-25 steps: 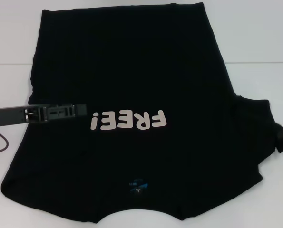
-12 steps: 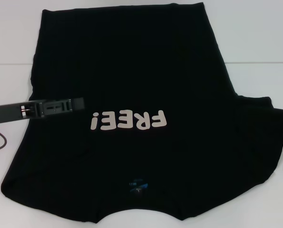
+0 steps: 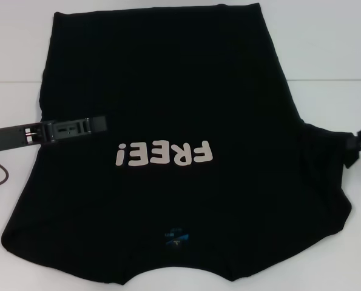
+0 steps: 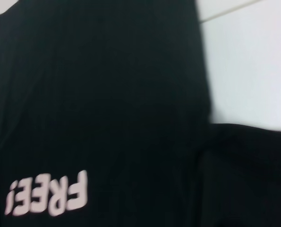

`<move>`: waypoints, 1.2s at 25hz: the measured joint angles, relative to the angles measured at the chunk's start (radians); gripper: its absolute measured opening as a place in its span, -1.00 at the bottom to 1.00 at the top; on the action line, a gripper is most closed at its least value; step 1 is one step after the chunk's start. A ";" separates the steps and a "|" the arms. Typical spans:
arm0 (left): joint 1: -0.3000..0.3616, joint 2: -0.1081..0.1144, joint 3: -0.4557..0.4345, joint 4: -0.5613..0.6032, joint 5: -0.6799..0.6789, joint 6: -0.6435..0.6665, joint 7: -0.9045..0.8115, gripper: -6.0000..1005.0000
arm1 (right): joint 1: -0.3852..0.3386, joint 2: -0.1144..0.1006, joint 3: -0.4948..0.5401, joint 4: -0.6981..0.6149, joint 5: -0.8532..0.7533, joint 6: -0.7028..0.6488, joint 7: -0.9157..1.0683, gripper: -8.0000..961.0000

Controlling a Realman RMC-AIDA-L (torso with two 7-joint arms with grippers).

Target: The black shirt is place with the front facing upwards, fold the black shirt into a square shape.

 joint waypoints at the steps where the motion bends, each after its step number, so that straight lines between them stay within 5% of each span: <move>1: 0.000 0.000 0.000 0.000 -0.002 0.000 -0.001 0.50 | 0.009 0.005 -0.004 -0.009 0.000 -0.011 0.000 -0.96; 7: 0.003 0.001 0.000 0.000 -0.003 -0.001 -0.002 0.49 | 0.065 0.027 -0.080 -0.030 -0.005 -0.021 0.012 -0.96; 20: 0.009 0.000 -0.029 -0.002 -0.003 -0.007 0.001 0.49 | 0.176 0.120 -0.372 -0.021 -0.014 0.047 0.006 -0.91; 25: 0.017 -0.001 -0.040 -0.003 -0.004 -0.005 0.005 0.49 | 0.178 0.124 -0.416 -0.024 -0.013 0.058 0.010 -0.88; 30: 0.020 -0.002 -0.052 -0.003 -0.005 -0.004 0.005 0.49 | 0.160 0.113 -0.317 -0.023 -0.001 0.063 0.008 -0.77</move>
